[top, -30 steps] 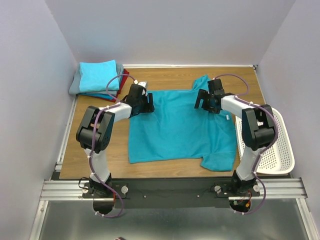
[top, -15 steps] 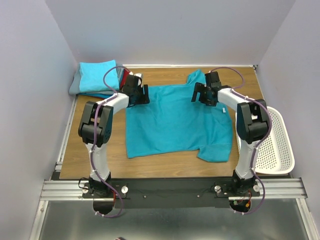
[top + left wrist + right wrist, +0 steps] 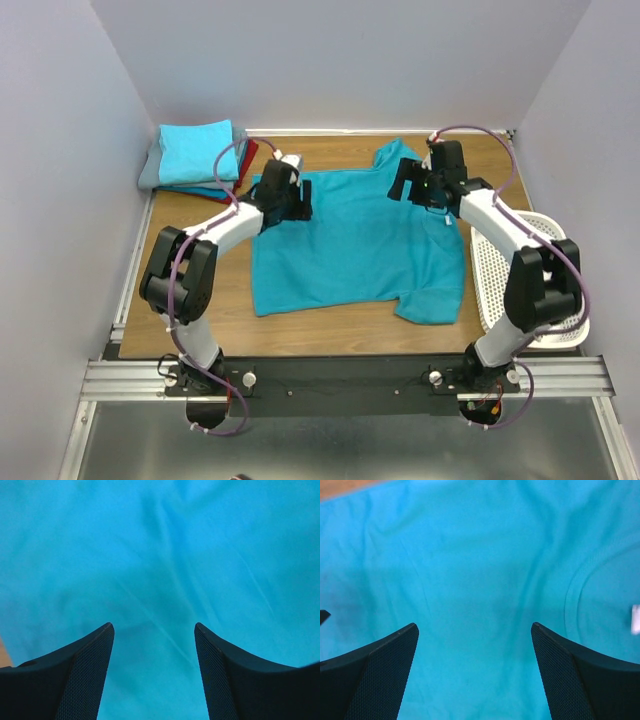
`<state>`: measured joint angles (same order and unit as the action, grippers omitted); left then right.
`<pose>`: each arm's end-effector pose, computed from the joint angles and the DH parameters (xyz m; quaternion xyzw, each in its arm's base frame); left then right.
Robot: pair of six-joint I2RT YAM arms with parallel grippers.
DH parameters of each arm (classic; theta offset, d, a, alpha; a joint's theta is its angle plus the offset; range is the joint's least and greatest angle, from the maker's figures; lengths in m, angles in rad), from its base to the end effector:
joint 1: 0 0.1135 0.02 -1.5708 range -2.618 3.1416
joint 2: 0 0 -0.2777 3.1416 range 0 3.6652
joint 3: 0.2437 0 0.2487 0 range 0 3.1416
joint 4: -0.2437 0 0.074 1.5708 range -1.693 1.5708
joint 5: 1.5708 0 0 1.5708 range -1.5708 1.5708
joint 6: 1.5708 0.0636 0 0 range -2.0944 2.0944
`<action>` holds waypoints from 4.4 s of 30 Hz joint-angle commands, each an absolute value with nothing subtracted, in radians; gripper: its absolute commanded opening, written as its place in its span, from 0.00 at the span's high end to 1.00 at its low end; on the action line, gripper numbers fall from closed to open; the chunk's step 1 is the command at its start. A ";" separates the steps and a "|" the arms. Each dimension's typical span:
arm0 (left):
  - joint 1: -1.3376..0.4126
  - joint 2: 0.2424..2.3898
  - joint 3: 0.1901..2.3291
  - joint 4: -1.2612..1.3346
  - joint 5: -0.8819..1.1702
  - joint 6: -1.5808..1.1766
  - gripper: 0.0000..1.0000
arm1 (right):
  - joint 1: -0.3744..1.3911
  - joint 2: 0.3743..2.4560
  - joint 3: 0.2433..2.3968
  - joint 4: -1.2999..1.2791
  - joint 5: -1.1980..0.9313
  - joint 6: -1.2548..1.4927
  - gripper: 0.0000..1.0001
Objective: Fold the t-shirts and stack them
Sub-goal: Flatten the tshirt out, then fold the tshirt
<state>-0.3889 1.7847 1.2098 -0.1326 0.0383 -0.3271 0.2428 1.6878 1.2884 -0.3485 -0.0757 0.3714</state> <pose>0.3865 -0.1610 0.2146 0.0361 0.9074 -0.1629 0.3857 0.3860 0.1006 0.2573 0.0438 0.9150 0.1539 0.3705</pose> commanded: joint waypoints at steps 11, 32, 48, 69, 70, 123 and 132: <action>-0.528 1.514 0.838 -0.032 -0.058 -0.446 0.25 | 0.279 1.456 0.917 -0.379 -0.078 0.420 0.00; -0.442 1.742 0.836 0.075 -0.005 -0.436 0.23 | 0.279 1.683 0.933 -0.330 -0.040 0.428 0.00; -0.373 1.947 1.146 0.006 0.057 -0.328 0.23 | 0.279 1.928 1.175 -0.330 -0.041 0.434 0.00; -0.371 1.272 0.746 -0.175 -0.301 -0.521 0.31 | 0.279 1.637 1.099 -0.341 -0.083 0.403 0.00; -0.371 1.244 0.726 -0.184 -0.304 -0.535 0.31 | 0.278 1.626 1.092 -0.341 -0.083 0.403 0.00; -0.388 1.367 0.638 -0.295 -0.290 -0.644 0.65 | 0.279 1.443 0.894 -0.341 -0.087 0.385 0.00; -0.388 1.402 0.647 -0.282 -0.265 -0.624 0.70 | 0.279 1.434 0.888 -0.341 -0.098 0.382 0.00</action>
